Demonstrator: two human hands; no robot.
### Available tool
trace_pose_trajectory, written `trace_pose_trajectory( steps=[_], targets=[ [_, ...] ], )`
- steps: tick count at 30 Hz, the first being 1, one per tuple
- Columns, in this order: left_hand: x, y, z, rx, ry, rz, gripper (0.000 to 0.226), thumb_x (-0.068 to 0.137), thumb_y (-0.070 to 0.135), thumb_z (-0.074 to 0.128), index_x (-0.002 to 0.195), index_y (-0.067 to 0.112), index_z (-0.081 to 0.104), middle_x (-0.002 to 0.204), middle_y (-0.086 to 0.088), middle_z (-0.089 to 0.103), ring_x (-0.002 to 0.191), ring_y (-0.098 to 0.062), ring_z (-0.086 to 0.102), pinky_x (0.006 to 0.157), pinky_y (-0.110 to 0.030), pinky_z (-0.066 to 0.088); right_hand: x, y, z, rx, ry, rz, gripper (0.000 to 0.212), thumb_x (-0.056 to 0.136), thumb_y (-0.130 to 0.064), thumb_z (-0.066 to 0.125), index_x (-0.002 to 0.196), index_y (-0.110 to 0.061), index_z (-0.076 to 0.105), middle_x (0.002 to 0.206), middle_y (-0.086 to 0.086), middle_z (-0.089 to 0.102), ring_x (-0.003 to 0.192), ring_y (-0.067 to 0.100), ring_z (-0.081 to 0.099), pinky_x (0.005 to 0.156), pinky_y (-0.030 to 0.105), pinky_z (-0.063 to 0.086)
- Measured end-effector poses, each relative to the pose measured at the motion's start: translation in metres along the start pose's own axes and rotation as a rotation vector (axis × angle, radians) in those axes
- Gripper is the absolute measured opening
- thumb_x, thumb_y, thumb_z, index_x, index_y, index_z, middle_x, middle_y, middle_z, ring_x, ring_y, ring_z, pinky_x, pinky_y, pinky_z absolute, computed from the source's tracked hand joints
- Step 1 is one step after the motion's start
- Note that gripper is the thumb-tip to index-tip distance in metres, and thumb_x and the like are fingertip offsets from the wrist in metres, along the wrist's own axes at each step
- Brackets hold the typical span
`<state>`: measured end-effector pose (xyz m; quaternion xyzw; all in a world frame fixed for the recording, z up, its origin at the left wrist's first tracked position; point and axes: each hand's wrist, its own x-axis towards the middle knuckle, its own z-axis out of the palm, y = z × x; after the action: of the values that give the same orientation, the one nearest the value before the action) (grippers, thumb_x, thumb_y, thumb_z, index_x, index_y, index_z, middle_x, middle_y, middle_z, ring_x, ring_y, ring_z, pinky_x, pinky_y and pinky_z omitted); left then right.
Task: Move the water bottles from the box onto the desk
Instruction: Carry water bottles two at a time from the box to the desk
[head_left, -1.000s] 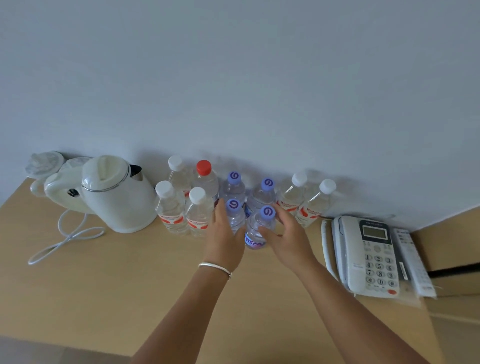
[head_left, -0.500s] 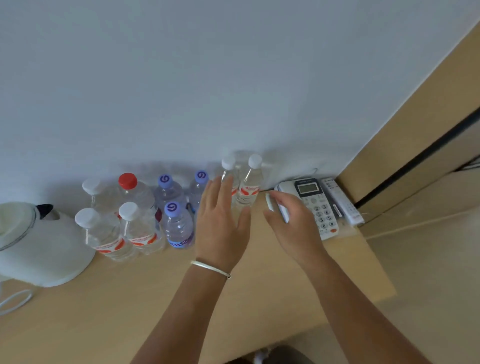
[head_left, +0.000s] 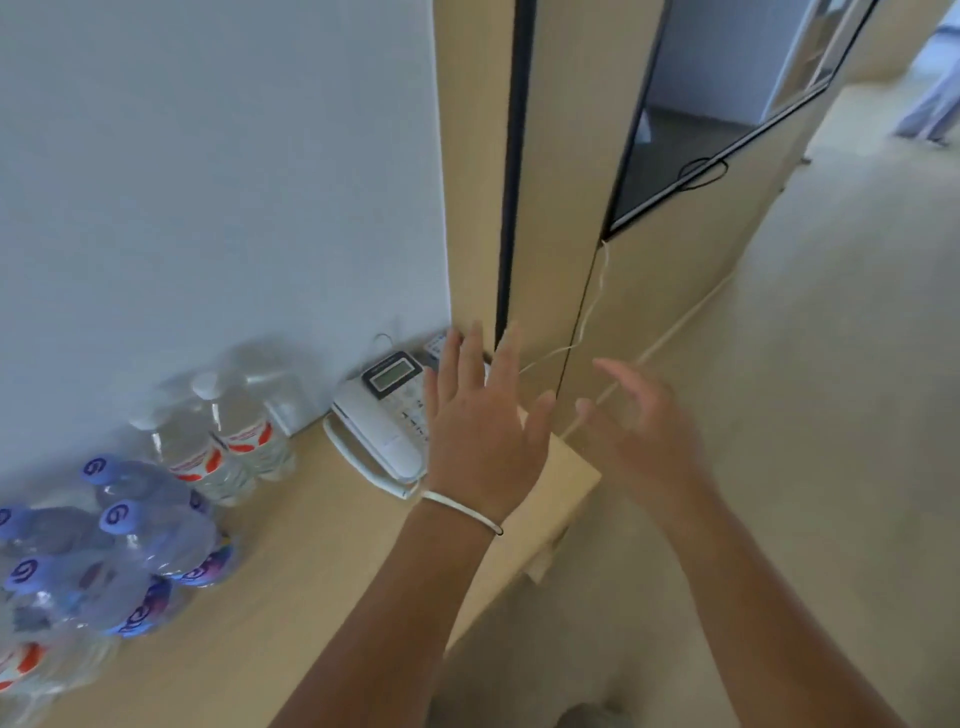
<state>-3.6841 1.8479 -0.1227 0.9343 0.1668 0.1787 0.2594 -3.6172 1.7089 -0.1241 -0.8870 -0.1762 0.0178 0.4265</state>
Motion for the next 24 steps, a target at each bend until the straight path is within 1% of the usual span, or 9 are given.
trace_pose_trajectory(
  steps=[2,4,6,8,10,12,16,20,24],
  targets=[
    [0.007,0.047,0.031,0.001,-0.051,0.032,0.069,0.092,0.054,0.034,0.154,0.027,0.022,0.165,-0.009,0.012,0.153,-0.027,0.000,0.122,-0.051,0.006,0.001,0.033,-0.045,-0.012,0.041,0.036,0.054,0.084,-0.040,0.062,0.135,-0.022,0.058,0.138,-0.001,0.056,0.129,0.016,0.049,0.097,0.020,0.032],
    [0.011,0.090,0.058,0.007,-0.094,0.075,0.072,0.090,0.058,0.027,0.155,0.028,0.019,0.164,-0.009,0.011,0.152,-0.027,-0.001,0.122,-0.049,0.005,0.002,0.067,-0.087,-0.039,0.101,0.068,0.047,0.087,-0.027,0.070,0.133,-0.019,0.061,0.136,0.003,0.059,0.127,0.017,0.052,0.095,0.015,0.030],
    [0.015,0.133,0.089,0.007,-0.155,0.124,0.070,0.094,0.055,0.035,0.156,0.031,0.014,0.165,-0.008,0.009,0.152,-0.025,-0.004,0.122,-0.048,0.001,0.002,0.105,-0.131,-0.070,0.161,0.102,0.046,0.086,-0.021,0.071,0.130,-0.018,0.062,0.134,0.003,0.060,0.124,0.017,0.054,0.094,0.010,0.028],
    [0.019,0.170,0.115,0.012,-0.205,0.155,0.071,0.097,0.050,0.043,0.157,0.032,0.009,0.166,-0.006,0.003,0.152,-0.022,-0.008,0.121,-0.046,-0.003,0.002,0.136,-0.168,-0.093,0.188,0.135,0.045,0.086,-0.022,0.071,0.129,-0.019,0.063,0.133,0.001,0.060,0.123,0.017,0.055,0.095,0.011,0.029],
    [0.019,0.208,0.142,0.016,-0.254,0.183,0.071,0.098,0.050,0.043,0.157,0.033,0.006,0.166,-0.004,-0.001,0.152,-0.020,-0.011,0.121,-0.044,-0.005,-0.002,0.170,-0.205,-0.110,0.213,0.184,0.043,0.086,-0.025,0.071,0.129,-0.022,0.063,0.133,-0.001,0.059,0.123,0.016,0.054,0.098,0.015,0.032],
    [0.018,0.242,0.170,0.007,-0.288,0.206,0.071,0.098,0.049,0.043,0.157,0.033,0.006,0.166,-0.004,-0.001,0.152,-0.020,-0.010,0.122,-0.045,-0.003,-0.011,0.200,-0.238,-0.115,0.250,0.226,0.043,0.087,-0.028,0.070,0.129,-0.023,0.062,0.134,-0.003,0.058,0.124,0.014,0.053,0.100,0.019,0.034],
    [0.020,0.291,0.223,0.005,-0.341,0.236,0.073,0.097,0.047,0.047,0.157,0.031,0.010,0.165,-0.007,0.003,0.152,-0.022,-0.006,0.122,-0.047,-0.001,-0.027,0.252,-0.283,-0.121,0.323,0.311,0.041,0.088,-0.029,0.069,0.129,-0.025,0.062,0.134,-0.005,0.057,0.123,0.011,0.052,0.094,0.010,0.028],
    [0.025,0.327,0.272,0.018,-0.397,0.279,0.073,0.096,0.046,0.051,0.157,0.028,0.014,0.165,-0.009,0.007,0.152,-0.025,-0.001,0.121,-0.048,0.002,-0.027,0.300,-0.315,-0.118,0.374,0.381,0.041,0.089,-0.029,0.069,0.129,-0.022,0.063,0.133,-0.002,0.058,0.123,0.014,0.053,0.099,0.016,0.031],
    [0.045,0.360,0.323,0.060,-0.452,0.324,0.073,0.095,0.045,0.053,0.156,0.027,0.018,0.164,-0.012,0.012,0.152,-0.028,0.004,0.121,-0.050,0.008,-0.009,0.352,-0.340,-0.106,0.397,0.454,0.041,0.090,-0.028,0.068,0.130,-0.023,0.062,0.132,-0.003,0.057,0.121,0.013,0.053,0.093,0.013,0.029]
  ],
)
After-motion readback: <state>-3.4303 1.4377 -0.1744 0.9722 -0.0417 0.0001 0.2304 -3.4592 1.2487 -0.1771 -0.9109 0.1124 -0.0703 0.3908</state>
